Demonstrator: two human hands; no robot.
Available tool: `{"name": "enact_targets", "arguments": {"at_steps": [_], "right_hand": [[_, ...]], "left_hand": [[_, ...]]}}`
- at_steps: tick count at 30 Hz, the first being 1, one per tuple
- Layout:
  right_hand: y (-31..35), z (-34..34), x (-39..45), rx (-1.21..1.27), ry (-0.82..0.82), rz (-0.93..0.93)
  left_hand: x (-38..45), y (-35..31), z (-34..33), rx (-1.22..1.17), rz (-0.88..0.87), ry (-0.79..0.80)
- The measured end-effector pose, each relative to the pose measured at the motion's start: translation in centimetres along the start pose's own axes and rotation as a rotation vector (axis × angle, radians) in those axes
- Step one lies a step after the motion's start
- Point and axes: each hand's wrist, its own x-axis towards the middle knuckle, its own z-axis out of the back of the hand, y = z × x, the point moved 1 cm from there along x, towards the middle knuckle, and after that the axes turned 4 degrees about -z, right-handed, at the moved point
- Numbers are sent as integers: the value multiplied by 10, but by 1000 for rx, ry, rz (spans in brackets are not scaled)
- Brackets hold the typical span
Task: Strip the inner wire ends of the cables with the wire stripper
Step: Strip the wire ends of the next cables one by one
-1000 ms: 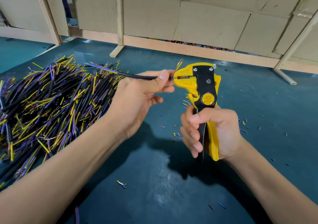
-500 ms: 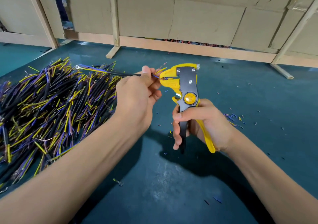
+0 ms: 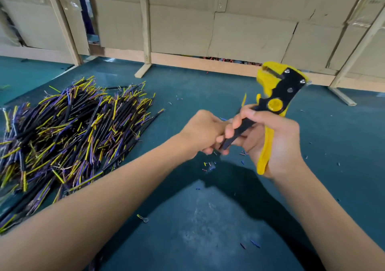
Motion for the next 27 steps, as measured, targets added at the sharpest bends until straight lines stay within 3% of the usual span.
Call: {"name": "enact_targets", "arguments": {"at_steps": [4,6,9,12,15,21,23,27], "right_hand": [[11,9,1,121,-76,20],[12,13,1,137,-118,10],[9,16,2,155,-181,-13],[6,17,3,167,-228,-38],[5,19,5,114,-321,-120],[5,23,2,-112,-460,-517],[8,22,2,-115,-465,-520],[17,24,1,-257,-608,-430]], "left_hand": [[4,0,4,220,130,214],[6,3,26,495,52,119],[9,10,78,1049,-53,-243],[8,21,111,1273,122,-230],[14,33,116,1306,160,-188],[19,28,114,1267,143,-230],[17,23,114,1151,130,-267],[9,0,119,786,-55,-397]]}}
